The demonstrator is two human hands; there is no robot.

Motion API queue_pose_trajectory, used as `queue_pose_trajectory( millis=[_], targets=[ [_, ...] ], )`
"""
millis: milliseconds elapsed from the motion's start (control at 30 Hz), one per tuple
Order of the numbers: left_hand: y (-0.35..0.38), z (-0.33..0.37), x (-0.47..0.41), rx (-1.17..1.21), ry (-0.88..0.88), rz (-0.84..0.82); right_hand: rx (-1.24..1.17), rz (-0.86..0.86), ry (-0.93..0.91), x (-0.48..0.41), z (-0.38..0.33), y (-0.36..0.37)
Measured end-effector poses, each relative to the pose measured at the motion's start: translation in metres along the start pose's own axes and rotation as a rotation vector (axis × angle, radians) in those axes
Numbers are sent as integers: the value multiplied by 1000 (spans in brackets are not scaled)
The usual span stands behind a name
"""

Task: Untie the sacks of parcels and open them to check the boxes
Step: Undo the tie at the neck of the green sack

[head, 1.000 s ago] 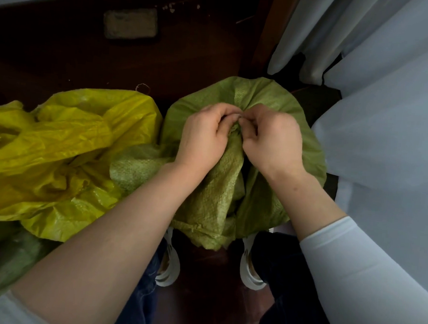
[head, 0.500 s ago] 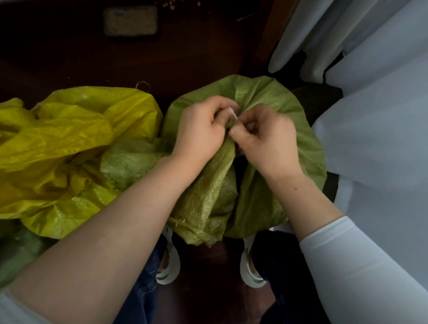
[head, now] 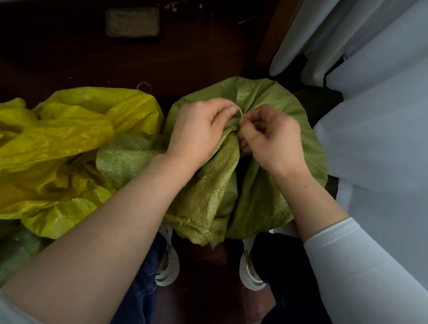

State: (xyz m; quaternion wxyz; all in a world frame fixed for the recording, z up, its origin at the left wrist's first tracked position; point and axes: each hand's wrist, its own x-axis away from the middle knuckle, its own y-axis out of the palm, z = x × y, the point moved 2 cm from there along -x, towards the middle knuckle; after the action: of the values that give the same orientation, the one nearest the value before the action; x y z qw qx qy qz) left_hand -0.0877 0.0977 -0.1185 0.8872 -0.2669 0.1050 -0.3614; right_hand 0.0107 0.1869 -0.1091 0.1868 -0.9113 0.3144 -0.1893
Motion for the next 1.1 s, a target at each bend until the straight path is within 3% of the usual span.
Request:
queue_pose_trajectory(
  millis=[100,233,367,433,500,633,700,767,867,1000,1100],
  targets=[
    [1,-9,-7,240,-284,76,-108,16,31,0,0,-2],
    [-1,-6,-9,353,-461,-28,-288,-36,169,-4,1,-3],
    [-9,7,-2,154,-510,-527,-246,-32,172,-7,3,-5],
    [-10,11,3,-62,-463,-691,-248,-20,180,-8,3,-7],
    [-8,7,5,-272,-365,-643,-258,-4,204,-8,3,-10],
    [-14,5,4,-480,-125,-311,-448,83,296,-7,1,-16],
    [-14,3,3,-541,-80,-310,-604,135,331,-4,-2,-21],
    [-15,8,5,-410,-158,-418,-752,166,343,1,-8,-25],
    [-17,33,9,71,-200,-443,-892,145,324,12,-21,-32],
    [-31,73,12,166,-92,-449,-982,156,227,25,-50,-51],
    [-51,99,15,137,-11,-351,-1015,186,153,38,-77,-74]
  ],
)
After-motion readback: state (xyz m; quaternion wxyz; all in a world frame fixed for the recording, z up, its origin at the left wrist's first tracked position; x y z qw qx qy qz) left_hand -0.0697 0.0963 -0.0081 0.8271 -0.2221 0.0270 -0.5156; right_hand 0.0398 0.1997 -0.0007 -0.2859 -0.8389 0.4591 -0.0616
